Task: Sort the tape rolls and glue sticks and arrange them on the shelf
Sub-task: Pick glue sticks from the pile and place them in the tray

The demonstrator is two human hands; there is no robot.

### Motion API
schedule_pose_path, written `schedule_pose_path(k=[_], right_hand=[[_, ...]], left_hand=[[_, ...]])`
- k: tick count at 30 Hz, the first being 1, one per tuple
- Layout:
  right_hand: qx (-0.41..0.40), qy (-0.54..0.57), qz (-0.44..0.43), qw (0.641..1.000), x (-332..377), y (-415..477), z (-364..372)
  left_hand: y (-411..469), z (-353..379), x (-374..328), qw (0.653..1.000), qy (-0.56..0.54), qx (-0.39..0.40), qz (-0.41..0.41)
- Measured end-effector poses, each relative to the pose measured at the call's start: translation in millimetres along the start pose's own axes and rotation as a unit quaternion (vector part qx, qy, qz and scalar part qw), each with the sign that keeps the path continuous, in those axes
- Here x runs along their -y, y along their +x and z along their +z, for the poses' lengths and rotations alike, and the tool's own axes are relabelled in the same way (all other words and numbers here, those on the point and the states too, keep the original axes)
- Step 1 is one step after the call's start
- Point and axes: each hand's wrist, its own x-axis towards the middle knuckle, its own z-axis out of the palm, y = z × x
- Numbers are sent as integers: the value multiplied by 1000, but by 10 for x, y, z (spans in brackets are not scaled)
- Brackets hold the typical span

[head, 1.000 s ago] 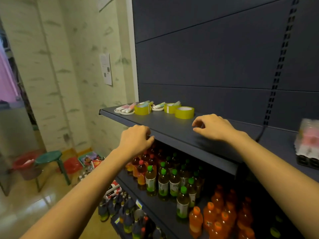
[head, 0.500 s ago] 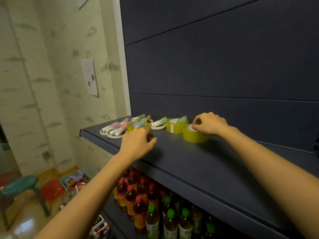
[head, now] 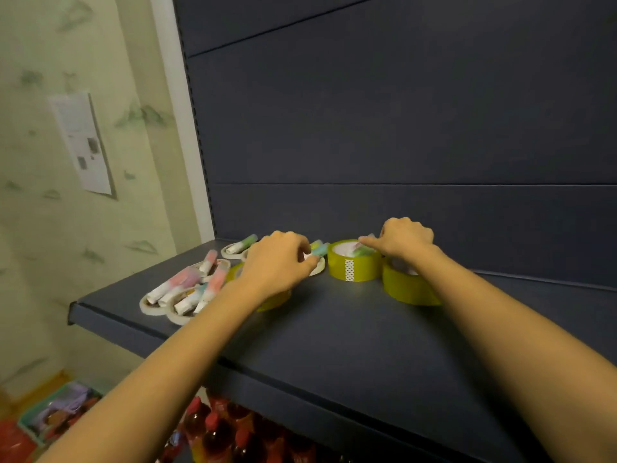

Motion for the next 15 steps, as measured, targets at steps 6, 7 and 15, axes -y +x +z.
schedule_pose_path(k=[6,7,15], right_hand=[[-16,-43,81,996,253,146,178],[-11,-31,96,995,273,162,186],[13,165,93,982,136,137,-83]], left_hand=[[454,105,266,997,-36,-11,64],[516,136,282,996,-41,-15,73],[940,380,210,988,-44,11,148]])
